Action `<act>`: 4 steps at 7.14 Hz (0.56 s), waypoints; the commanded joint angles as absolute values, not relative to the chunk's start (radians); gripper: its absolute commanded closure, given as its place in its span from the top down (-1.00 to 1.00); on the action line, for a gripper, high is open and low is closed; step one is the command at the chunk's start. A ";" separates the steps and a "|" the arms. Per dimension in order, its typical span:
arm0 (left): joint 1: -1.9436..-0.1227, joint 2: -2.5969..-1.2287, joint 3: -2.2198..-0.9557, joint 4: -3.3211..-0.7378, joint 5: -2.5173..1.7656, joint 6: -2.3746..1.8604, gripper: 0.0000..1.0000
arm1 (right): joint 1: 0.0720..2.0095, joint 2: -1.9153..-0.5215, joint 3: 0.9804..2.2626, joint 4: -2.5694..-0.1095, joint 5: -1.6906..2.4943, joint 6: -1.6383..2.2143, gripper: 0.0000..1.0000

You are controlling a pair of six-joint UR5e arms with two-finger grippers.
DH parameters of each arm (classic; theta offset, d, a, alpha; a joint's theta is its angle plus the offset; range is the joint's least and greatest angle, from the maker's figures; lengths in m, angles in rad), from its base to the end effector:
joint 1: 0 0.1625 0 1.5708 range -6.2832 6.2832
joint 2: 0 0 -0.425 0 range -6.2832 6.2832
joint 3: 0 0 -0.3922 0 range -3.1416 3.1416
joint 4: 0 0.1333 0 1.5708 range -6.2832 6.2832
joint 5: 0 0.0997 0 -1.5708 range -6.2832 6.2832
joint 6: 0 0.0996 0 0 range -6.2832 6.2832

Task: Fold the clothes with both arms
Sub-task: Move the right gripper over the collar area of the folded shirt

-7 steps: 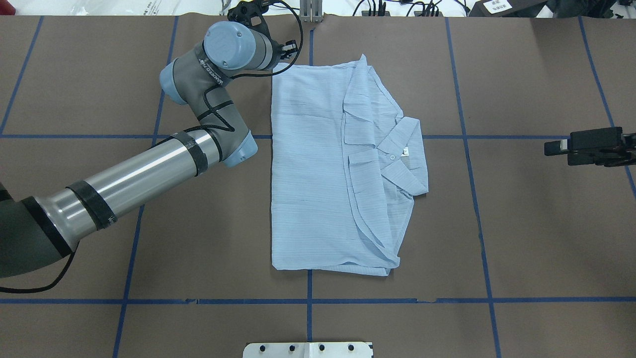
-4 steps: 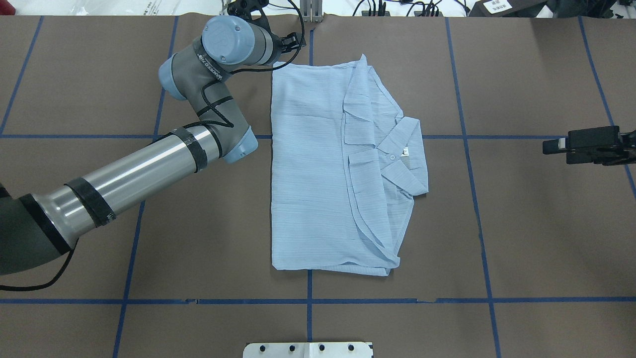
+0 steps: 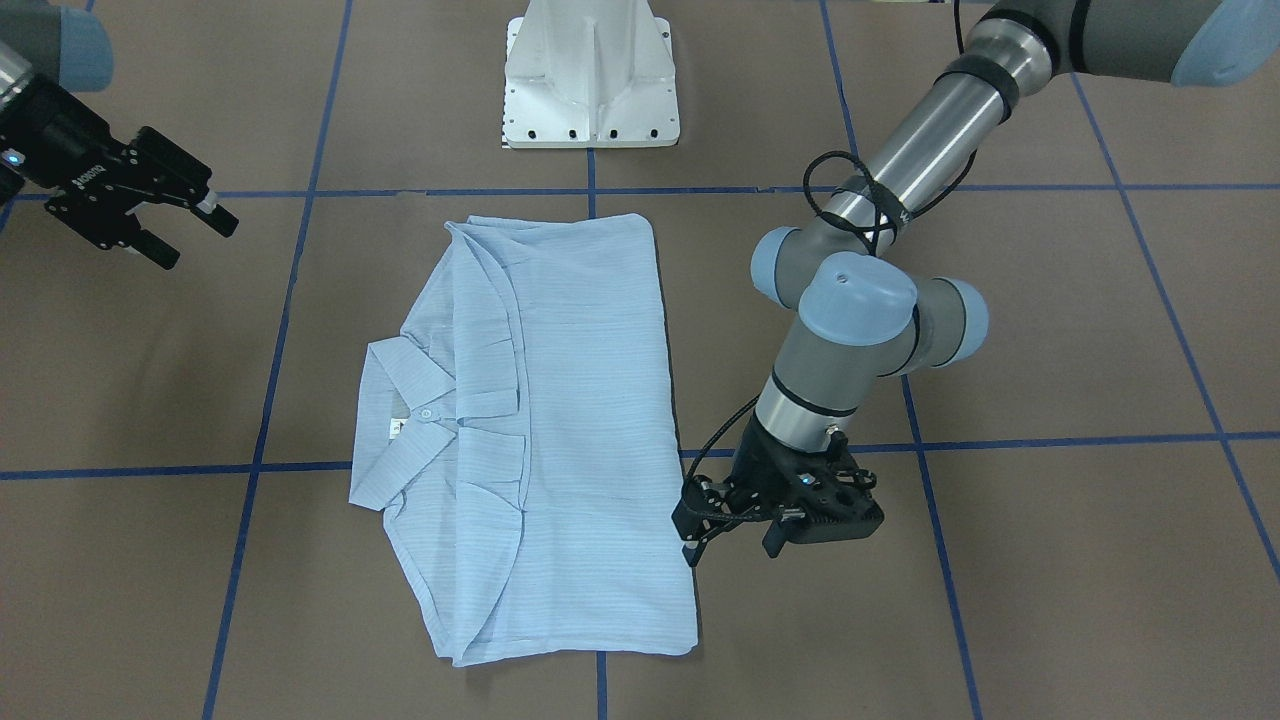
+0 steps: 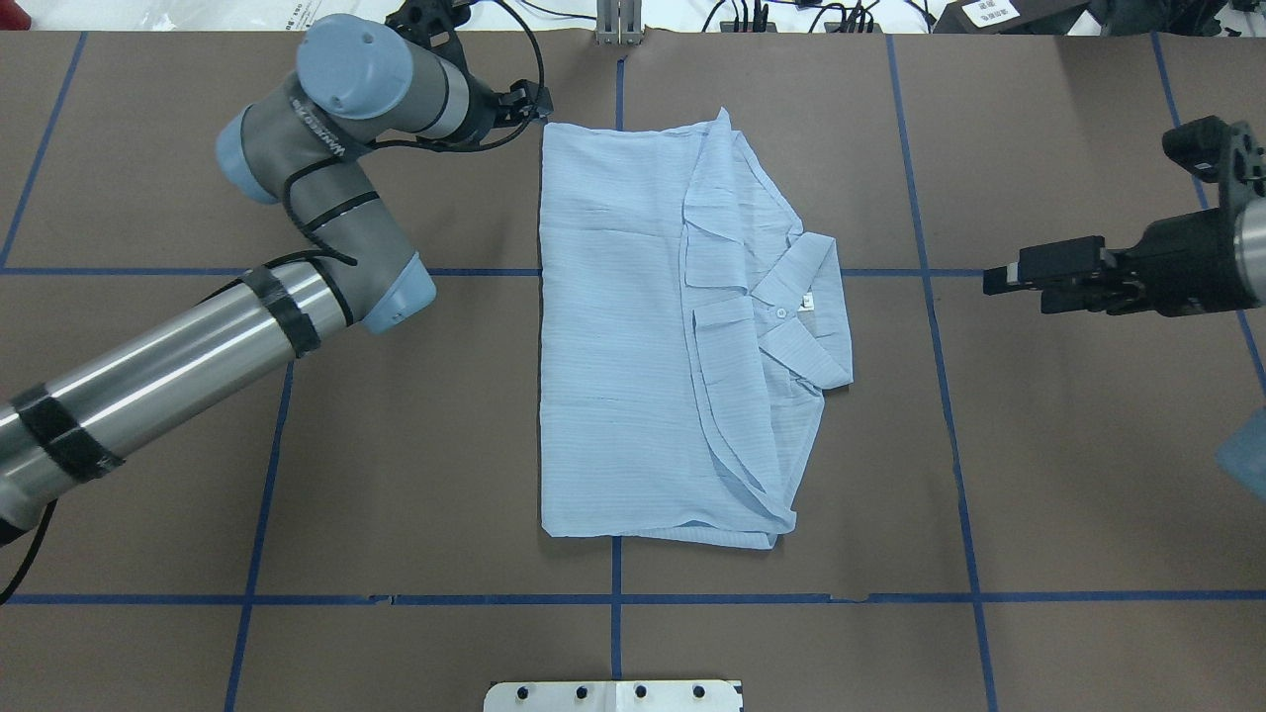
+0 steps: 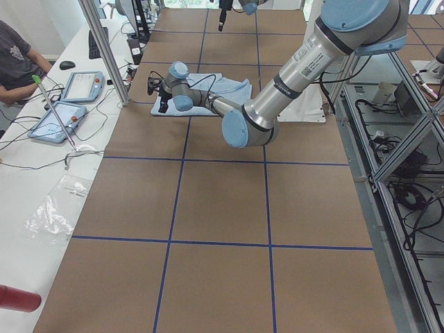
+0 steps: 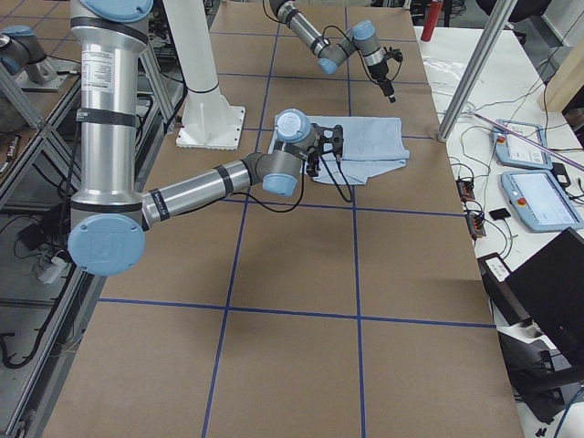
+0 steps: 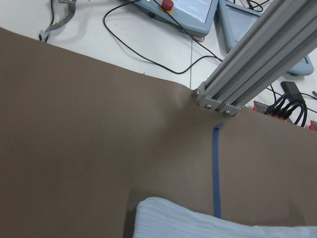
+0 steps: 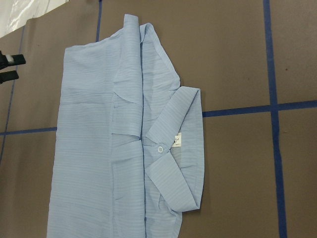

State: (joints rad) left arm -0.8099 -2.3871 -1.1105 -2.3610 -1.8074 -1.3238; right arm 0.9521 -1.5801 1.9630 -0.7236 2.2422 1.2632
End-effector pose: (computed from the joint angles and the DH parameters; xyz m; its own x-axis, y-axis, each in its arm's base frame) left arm 0.4766 -0.6600 0.2659 0.4116 -0.0876 -0.9072 0.4704 0.8729 0.1292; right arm -0.2125 -0.4215 0.3730 0.2749 -0.0227 0.9612 -0.2251 0.9704 0.0873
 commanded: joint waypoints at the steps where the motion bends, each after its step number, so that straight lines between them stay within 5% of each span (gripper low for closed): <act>1: -0.819 -2.258 -1.305 -2.240 -1.858 -1.272 1.00 | 0.806 -1.516 1.962 -0.846 2.066 1.256 1.00; 4: -0.825 -2.090 -1.642 -2.042 -1.868 -1.206 1.00 | 0.619 -1.314 1.967 -1.177 1.845 1.212 1.00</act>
State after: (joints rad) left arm -0.8243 -2.1533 -1.5189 -2.1022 -1.8657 -1.2154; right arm 0.7073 -1.4010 1.9648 -1.0416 1.9481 1.2235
